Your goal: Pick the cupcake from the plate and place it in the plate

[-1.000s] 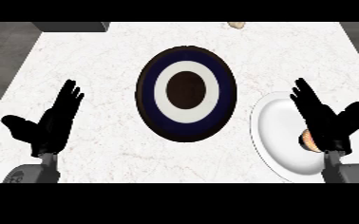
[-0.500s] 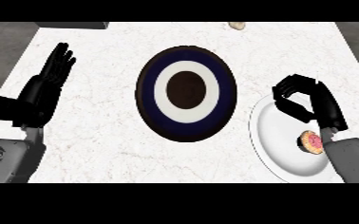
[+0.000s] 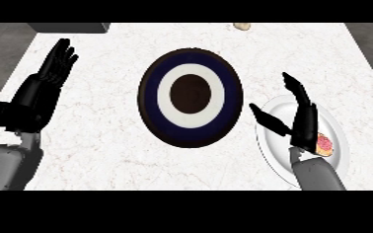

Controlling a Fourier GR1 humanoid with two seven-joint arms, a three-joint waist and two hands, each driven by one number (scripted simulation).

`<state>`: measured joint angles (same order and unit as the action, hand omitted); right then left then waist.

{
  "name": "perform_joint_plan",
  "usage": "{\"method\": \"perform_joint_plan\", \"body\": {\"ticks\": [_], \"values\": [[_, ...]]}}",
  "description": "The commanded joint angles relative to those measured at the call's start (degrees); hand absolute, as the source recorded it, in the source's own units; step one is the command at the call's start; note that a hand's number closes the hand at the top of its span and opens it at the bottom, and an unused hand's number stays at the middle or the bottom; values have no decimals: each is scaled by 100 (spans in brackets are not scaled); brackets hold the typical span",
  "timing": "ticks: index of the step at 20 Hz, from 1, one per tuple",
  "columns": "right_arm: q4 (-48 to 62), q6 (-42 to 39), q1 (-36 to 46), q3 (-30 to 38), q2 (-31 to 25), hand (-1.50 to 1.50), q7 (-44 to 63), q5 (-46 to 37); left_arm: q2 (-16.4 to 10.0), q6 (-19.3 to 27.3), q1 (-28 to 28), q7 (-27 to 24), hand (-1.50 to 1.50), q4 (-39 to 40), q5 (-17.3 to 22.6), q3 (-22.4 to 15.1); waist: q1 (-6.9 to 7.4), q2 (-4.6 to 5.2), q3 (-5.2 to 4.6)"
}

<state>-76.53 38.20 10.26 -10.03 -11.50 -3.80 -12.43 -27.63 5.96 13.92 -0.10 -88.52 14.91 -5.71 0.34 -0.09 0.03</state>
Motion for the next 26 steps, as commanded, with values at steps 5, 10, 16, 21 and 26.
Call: {"method": "perform_joint_plan", "body": {"ticks": [5,10,16,21,26], "values": [[-1630,74,-238,-194,-795,-150,1900,-1456,273,154,139,114,0,91,-318,2,-116,-18,-19],[-1486,-1326,-49,-232,-1606,-150,3824,-2071,44,40,113,389,0,-134,-181,117,-96,-34,-51],[-1946,-3463,6,-530,-2249,-150,5657,-1682,124,72,122,268,0,-99,-290,69,-118,-30,-47],[-2439,-4812,145,-673,-2264,-150,7000,-905,101,-40,99,297,0,-50,-204,173,-91,-20,-23],[-2300,-5118,382,-523,-2174,-150,7451,-713,163,-57,158,521,0,-270,-260,192,-38,-3,-7]]}}
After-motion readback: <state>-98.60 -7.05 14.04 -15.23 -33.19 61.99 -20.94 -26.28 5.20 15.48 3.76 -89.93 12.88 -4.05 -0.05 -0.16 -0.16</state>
